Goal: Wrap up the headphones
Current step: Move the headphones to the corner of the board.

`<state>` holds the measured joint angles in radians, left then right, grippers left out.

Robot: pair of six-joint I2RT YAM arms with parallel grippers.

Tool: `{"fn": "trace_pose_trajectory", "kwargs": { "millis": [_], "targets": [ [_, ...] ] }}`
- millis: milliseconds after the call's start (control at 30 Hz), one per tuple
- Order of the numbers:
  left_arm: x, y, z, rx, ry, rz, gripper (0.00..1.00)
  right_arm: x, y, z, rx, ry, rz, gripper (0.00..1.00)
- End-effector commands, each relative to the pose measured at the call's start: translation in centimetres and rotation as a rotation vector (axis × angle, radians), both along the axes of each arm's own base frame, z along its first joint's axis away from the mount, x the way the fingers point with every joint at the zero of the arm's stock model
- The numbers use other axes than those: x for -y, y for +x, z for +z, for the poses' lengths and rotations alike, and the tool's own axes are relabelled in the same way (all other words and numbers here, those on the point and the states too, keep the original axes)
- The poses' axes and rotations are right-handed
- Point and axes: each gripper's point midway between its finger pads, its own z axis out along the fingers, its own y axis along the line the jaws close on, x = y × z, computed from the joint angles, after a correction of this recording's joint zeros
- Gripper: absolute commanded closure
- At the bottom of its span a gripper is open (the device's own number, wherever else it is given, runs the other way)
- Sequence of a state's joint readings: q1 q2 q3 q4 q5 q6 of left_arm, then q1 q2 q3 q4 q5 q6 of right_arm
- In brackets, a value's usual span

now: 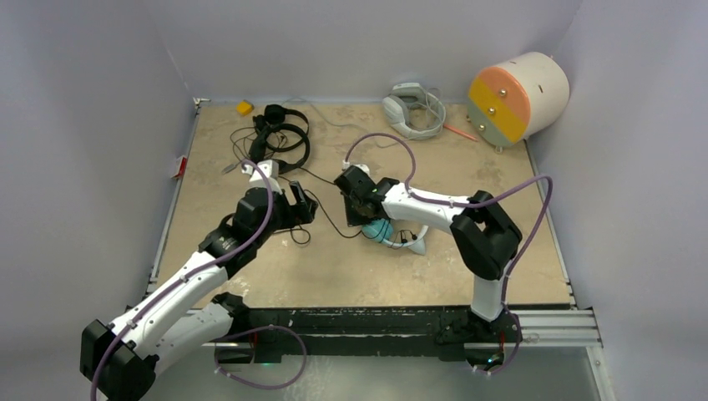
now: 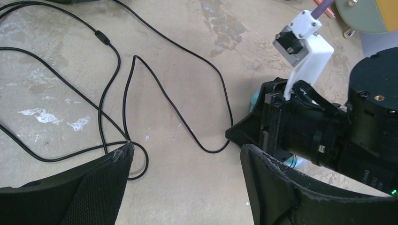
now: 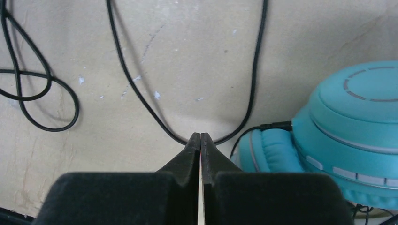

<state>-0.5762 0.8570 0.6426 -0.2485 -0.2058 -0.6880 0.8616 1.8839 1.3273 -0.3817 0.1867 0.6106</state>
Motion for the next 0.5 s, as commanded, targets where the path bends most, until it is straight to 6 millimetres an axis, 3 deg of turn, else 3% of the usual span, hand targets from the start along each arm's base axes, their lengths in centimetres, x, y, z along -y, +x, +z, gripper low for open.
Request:
{"fn": "trace_pose_trajectory", "kwargs": {
  "millis": [0,200,467],
  "targets": [
    [-0.2,0.2,-0.6,-0.002,0.009,0.005,0.17,2.7,-0.6,0.6,-0.033,0.009,-0.097,1.0],
    [0.3,0.3,-1.2,-0.011,0.011,-0.014,0.17,10.0,-1.7,0.1,-0.058,-0.003,-0.256,1.0],
    [0.3,0.4,-1.1,-0.002,0.01,-0.015,0.17,21.5,-2.0,0.7,-0.019,-0.019,-0.5,1.0]
  ]
}}
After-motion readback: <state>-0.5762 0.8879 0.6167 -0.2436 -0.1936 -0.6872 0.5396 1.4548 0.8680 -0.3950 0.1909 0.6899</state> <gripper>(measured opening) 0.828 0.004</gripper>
